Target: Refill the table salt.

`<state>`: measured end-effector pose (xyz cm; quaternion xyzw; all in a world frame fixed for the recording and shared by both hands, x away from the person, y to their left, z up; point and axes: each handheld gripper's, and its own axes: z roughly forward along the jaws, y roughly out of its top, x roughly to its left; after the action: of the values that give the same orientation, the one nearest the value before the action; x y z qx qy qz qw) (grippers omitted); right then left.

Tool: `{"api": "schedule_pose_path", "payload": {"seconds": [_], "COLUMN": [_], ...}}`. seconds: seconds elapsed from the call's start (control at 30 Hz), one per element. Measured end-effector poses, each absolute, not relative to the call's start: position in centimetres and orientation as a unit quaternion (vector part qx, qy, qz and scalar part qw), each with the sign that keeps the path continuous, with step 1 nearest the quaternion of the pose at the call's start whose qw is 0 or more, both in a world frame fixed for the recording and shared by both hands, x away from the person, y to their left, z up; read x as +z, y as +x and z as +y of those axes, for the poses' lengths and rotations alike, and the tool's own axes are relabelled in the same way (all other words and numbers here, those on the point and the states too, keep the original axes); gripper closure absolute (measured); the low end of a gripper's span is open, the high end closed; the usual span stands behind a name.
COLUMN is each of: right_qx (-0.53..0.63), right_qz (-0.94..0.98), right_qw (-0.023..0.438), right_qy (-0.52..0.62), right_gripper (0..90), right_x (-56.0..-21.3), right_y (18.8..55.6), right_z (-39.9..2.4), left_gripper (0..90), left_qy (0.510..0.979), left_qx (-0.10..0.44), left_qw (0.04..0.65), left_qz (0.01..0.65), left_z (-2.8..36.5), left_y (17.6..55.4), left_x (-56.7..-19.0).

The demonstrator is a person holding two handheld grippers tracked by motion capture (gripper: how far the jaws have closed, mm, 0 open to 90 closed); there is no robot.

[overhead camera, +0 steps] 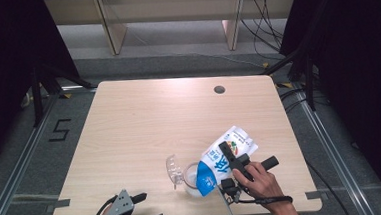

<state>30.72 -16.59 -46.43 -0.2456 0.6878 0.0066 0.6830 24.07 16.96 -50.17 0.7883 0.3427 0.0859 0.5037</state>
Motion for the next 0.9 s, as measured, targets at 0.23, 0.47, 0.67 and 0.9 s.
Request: {"api": "schedule_pose_path", "payload": {"seconds": [0.23, 0.47, 0.67, 0.9], "right_qx": [0.011, 0.011, -0.018, 0.004], "right_qz": [0.685, 0.687, 0.680, 0.688], "right_qw": [0.685, 0.684, 0.687, 0.684], "right_qy": [-0.247, -0.246, -0.256, -0.241], "right_gripper": [71.9, 72.2, 72.7, 73.0], "right_x": [-46.54, -46.55, -46.17, -46.47], "right_y": [30.81, 30.79, 30.62, 30.62], "right_z": [-16.71, -16.66, -16.73, -16.58], "left_gripper": [15.1, 15.1, 15.1, 15.1], "left_qy": [0.788, 0.790, 0.788, 0.788], "left_qx": [0.086, 0.086, 0.086, 0.086], "left_qw": [0.504, 0.501, 0.504, 0.504], "left_qz": [0.343, 0.343, 0.343, 0.343], "left_z": [16.96, 16.98, 16.95, 16.96], "left_y": [24.08, 24.05, 24.07, 24.08], "left_x": [-50.18, -50.14, -50.18, -50.18]}}
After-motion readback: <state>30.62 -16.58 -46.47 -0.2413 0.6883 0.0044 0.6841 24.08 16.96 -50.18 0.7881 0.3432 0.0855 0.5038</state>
